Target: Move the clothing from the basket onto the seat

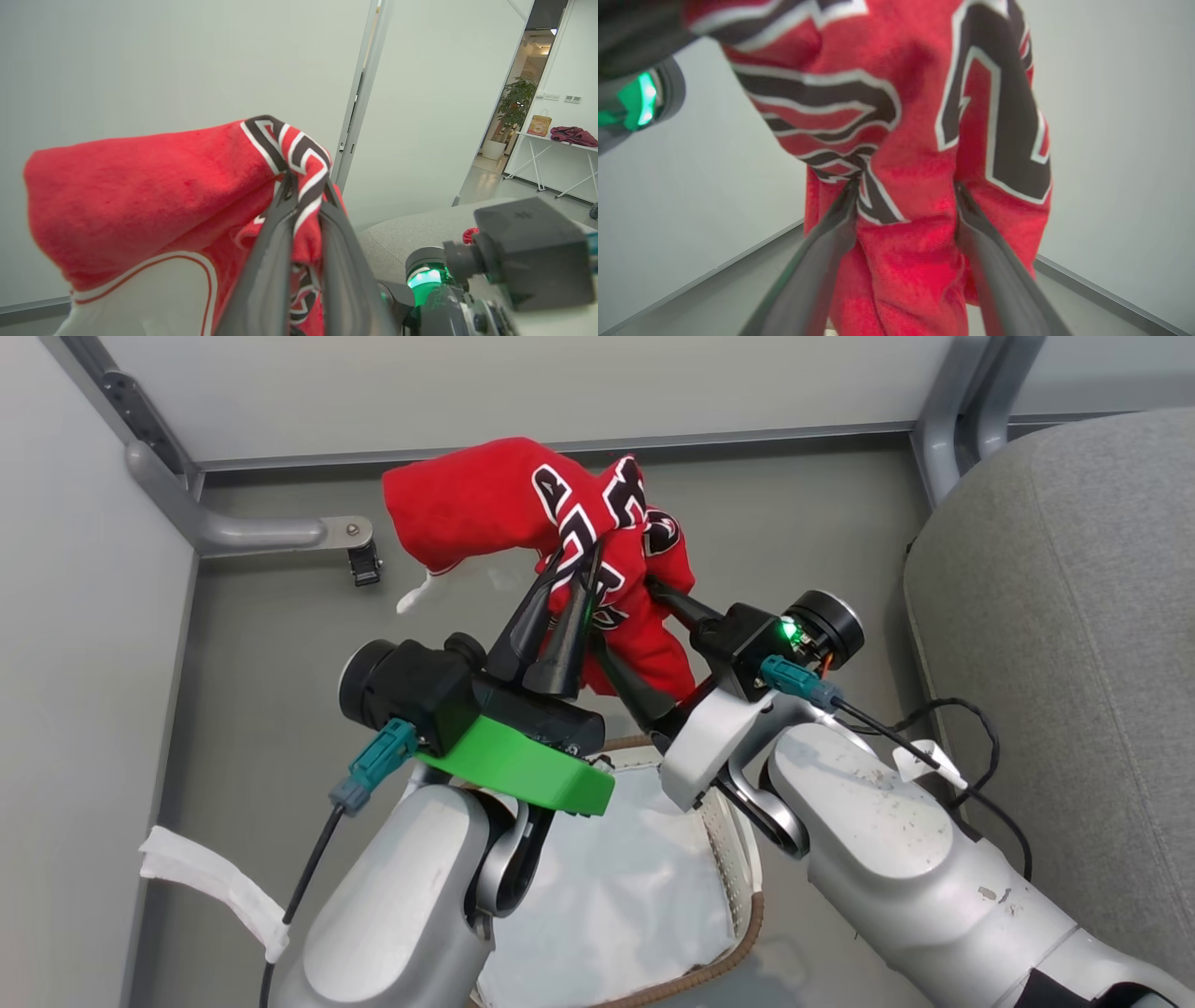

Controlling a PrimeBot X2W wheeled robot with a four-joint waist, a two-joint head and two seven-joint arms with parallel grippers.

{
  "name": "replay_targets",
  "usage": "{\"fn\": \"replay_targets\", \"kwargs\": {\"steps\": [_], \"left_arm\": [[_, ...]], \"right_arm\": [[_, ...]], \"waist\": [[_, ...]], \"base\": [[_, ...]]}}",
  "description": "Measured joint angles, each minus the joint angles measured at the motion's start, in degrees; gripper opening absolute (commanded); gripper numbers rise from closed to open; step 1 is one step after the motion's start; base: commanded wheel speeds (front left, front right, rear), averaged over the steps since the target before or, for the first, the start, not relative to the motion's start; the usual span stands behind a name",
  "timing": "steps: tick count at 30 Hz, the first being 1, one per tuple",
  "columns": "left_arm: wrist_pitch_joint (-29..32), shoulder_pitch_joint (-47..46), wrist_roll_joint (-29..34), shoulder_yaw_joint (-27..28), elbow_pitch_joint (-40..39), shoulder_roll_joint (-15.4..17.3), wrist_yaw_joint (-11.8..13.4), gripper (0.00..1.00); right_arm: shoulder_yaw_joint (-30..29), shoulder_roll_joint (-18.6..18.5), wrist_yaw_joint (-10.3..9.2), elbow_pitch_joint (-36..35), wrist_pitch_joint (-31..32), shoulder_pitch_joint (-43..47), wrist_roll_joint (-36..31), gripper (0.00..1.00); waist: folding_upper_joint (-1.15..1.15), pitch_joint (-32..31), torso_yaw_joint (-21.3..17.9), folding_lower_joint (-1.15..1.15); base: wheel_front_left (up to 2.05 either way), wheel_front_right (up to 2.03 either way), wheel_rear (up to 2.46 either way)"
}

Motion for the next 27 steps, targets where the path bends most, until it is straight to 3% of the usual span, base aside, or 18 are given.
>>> {"fn": "replay_targets", "kwargs": {"steps": [1, 18, 19, 20, 21, 27], "left_arm": [[0.0, 0.0, -0.1, -0.2, -0.1, 0.0, 0.0, 0.0], [0.0, -0.3, -0.3, 0.4, -0.4, 0.0, 0.3, 0.0], [0.0, -0.3, 0.1, 0.4, -0.1, 0.0, 0.5, 0.17], [0.0, -0.3, 0.3, 0.6, 0.1, 0.0, 0.6, 0.7], [0.0, -0.3, 1.0, 0.9, 0.4, 0.0, 0.8, 1.0], [-0.1, 0.0, 6.2, 2.7, 2.6, 0.0, 0.1, 1.0]], "right_arm": [[0.2, 0.0, 0.0, 0.9, 0.0, -0.3, 0.3, 0.0], [-3.1, 0.0, 0.0, 0.6, 0.0, -0.8, 2.7, 0.0], [-3.5, 0.0, 0.0, 0.1, 0.0, -0.5, 2.5, 0.0], [-4.1, 0.0, 0.0, -0.5, 0.0, -0.4, 2.4, 0.0], [-4.6, 0.0, 0.0, -1.0, 0.0, -0.1, 2.4, 0.0], [-8.6, 0.0, 0.0, -4.9, 0.1, 3.0, 1.5, 0.0]], "waist": [[0.0, 0.1, 0.2, 0.0], [0.0, 0.7, 0.8, 0.0], [0.0, 0.7, 0.5, 0.0], [0.0, 0.8, 0.3, 0.0], [0.0, 0.8, 0.0, 0.0], [0.0, 1.2, -3.1, 0.0]], "base": [[0.0, 0.0, 0.0], [0.0, 0.0, 0.0], [0.0, 0.0, 0.0], [0.0, 0.0, 0.0], [0.0, 0.0, 0.0], [0.0, 0.0, 0.0]]}}
